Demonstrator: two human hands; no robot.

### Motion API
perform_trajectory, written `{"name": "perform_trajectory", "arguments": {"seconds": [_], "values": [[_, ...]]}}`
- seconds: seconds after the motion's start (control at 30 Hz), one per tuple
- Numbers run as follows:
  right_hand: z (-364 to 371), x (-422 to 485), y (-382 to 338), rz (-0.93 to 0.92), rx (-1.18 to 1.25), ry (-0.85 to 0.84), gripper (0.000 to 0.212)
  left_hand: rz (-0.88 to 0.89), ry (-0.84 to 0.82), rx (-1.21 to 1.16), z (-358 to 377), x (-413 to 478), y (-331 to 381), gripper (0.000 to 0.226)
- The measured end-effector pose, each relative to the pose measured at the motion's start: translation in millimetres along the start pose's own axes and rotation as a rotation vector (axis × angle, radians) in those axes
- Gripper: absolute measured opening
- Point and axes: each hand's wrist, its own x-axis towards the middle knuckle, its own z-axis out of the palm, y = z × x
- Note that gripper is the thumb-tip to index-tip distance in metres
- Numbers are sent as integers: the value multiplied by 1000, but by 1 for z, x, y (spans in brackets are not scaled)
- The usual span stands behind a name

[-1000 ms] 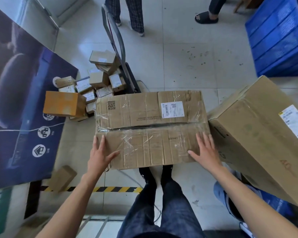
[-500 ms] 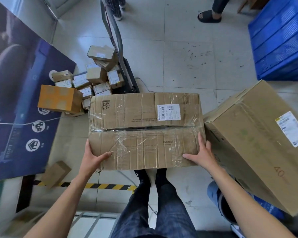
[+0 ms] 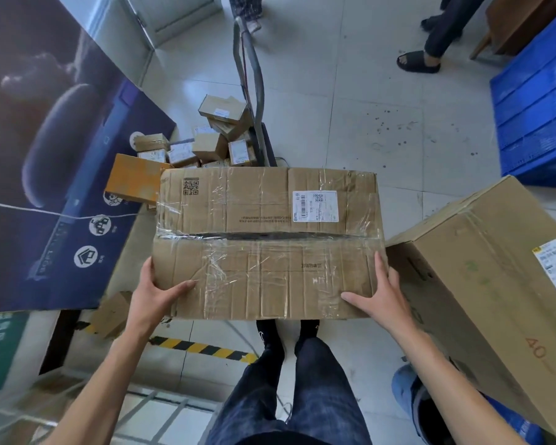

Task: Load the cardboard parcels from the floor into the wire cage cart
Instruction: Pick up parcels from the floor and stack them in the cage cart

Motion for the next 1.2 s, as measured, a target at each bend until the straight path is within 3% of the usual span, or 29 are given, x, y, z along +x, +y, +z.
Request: {"name": "perform_trajectory", "arguments": {"seconds": [0.23, 0.43, 0.6, 0.93, 1.07, 1.2], "values": [[-13, 3, -61, -95, 70, 34, 141, -108, 257, -90, -50, -61, -5, 121], [-13, 12, -118, -276, -43, -122, 134, -239, 525, -171, -71, -153, -14, 128], [3, -13, -170, -533, -105, -226, 130, -355, 731, -241, -82, -250, -36, 120], [81, -138, -264, -962, -393, -363, 116, -536, 1173, -376, -78, -464, -70, 118], [123, -205, -270, -1040, -402, -526, 124, -610, 1293, -435, -59, -558, -99, 125], [166, -281, -251, -1154, -453, -586, 125, -695, 1403, -457, -35, -650, -136, 119]]}}
